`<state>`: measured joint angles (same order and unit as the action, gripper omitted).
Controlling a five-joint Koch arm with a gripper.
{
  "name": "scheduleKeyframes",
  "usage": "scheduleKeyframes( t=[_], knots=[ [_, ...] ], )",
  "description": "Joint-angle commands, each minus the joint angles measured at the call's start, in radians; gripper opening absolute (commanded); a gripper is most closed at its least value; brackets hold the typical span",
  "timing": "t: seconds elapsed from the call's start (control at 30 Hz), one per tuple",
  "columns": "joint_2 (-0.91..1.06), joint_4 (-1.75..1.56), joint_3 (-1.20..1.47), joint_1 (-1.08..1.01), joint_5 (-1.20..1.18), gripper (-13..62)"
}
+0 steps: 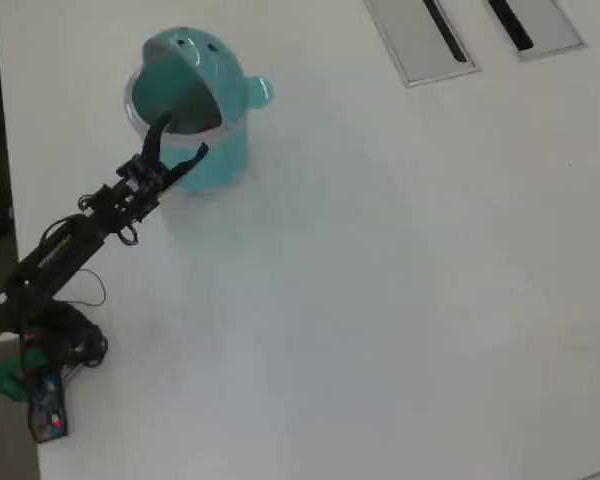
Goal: Grasp RGB lego blocks and put them in the bin one by one.
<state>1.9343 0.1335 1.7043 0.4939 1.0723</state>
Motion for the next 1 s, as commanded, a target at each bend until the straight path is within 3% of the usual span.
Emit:
scheduleKeyframes(
  t=[0.0, 0.97],
  knots=[
    [0.048, -0.091, -0.02, -0.009, -0.074, 34.5],
    [0.215, -0.327, 0.276, -0.299, -0.712, 33.0]
  ],
)
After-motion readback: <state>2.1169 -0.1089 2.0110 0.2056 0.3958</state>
